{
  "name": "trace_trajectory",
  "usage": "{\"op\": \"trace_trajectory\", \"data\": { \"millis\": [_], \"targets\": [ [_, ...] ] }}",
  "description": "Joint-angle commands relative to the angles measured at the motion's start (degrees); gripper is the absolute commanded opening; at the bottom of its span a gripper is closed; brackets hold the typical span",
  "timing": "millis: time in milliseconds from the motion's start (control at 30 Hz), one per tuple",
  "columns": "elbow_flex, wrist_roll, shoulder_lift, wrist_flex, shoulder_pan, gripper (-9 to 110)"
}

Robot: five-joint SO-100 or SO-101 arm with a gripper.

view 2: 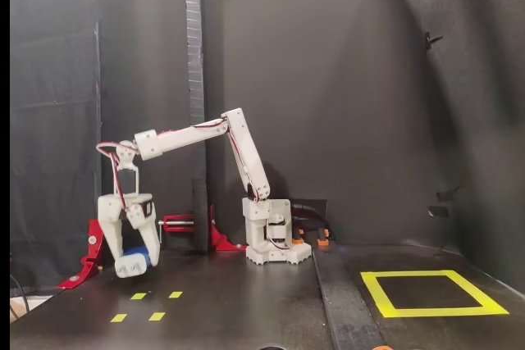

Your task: Grasp the block and place it in the designated area.

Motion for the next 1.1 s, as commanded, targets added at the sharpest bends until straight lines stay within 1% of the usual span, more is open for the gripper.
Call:
{"op": "trace_trajectory", "data": {
  "millis": [0,267,467,533,867,1067],
  "targets": [
    [-3.60,0.79,4.57,1.58,-0.18,23],
    [-4.39,5.27,10.11,5.80,-2.20,23],
    [-11.43,6.24,11.16,14.94,-2.90,23],
    [-12.39,6.24,11.25,16.35,-2.90,23],
    [-12.30,7.73,11.07,15.82,-3.78,23],
    [-12.13,15.91,10.72,15.03,-9.40,23]
  ]
}}
